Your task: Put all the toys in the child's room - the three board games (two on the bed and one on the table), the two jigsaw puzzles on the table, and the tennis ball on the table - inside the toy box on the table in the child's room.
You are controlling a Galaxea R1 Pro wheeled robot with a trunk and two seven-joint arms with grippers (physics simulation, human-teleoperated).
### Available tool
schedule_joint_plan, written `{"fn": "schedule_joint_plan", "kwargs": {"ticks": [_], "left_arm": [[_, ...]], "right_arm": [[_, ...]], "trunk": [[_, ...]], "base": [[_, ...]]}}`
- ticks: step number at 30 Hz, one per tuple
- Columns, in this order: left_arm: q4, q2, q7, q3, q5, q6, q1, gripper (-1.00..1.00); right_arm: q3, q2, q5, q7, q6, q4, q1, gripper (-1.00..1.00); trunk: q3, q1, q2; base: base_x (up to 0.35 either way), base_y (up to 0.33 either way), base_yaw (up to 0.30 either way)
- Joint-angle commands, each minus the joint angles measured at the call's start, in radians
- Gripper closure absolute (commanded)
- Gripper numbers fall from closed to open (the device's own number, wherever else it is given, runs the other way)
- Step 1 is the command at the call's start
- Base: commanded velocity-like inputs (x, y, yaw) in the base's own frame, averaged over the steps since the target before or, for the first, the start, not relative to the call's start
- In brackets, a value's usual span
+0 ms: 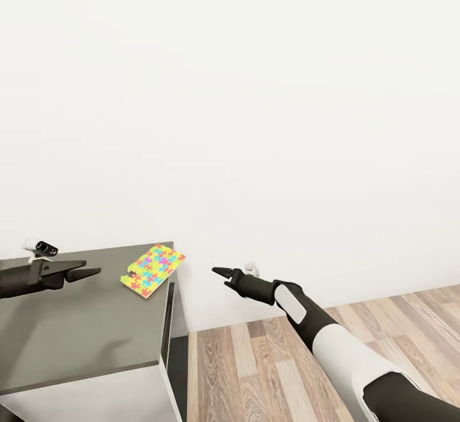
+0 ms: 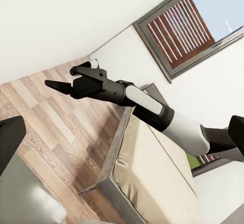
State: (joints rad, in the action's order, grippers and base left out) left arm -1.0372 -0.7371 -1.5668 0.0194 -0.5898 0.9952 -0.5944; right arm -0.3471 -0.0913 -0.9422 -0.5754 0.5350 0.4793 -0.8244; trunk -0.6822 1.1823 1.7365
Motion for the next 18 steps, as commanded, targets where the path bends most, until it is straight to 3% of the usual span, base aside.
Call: {"fn": "schedule_joint_plan", "kwargs": {"ticks": [1,18], "left_arm": [[0.000,-0.001,-0.004,0.002,-0.001,0.011,-0.001,-1.00],[0.000,-0.001,-0.004,0.002,-0.001,0.010,-0.001,-1.00]], "right_arm": [[-0.002,0.000,-0.006,0.001,0.003,0.000,-0.001,-1.00],[-0.002,-0.009,-0.006,0.006,0.002,0.001,-0.001,-1.00]], "trunk": [[-0.001,0.000,0.001],[-0.001,0.000,0.001]], "base": [[0.003,0.002,0.000],[0.000,0.000,0.000]]}}
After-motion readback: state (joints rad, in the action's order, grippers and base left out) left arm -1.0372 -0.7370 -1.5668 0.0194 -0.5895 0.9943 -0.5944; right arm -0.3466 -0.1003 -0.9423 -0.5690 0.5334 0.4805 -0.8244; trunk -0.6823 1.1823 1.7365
